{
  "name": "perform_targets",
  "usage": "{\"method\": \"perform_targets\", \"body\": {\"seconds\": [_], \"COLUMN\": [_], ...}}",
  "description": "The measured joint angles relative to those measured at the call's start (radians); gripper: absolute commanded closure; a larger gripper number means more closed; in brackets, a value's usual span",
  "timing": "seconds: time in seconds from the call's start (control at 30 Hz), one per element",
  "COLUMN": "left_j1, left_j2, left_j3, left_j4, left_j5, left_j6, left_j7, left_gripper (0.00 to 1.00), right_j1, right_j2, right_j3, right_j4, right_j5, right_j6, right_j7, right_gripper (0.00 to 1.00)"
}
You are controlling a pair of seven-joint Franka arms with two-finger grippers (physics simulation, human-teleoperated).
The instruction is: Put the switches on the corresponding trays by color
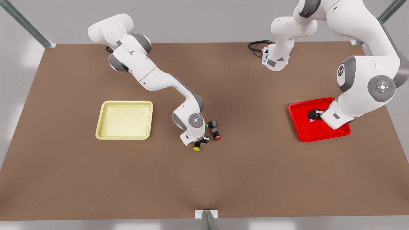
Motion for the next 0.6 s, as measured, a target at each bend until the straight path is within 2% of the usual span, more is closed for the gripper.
{"method": "perform_targets", "body": {"seconds": [0.6], "left_j1": [-0.005], "left_j2": [0.006], "left_j3": [-0.006], "left_j4": [0.0], "left_j5": [-0.005], "left_j6": [0.023], "left_j7": [-0.002], "left_gripper": [0.0], "right_j1": [0.0], "right_j2": [0.0], "right_j3": [0.0], "right_j4": [0.0], "right_j5": [0.001], "right_j6": [0.0], "right_j7": [-0.004], "right_gripper": [0.48]}}
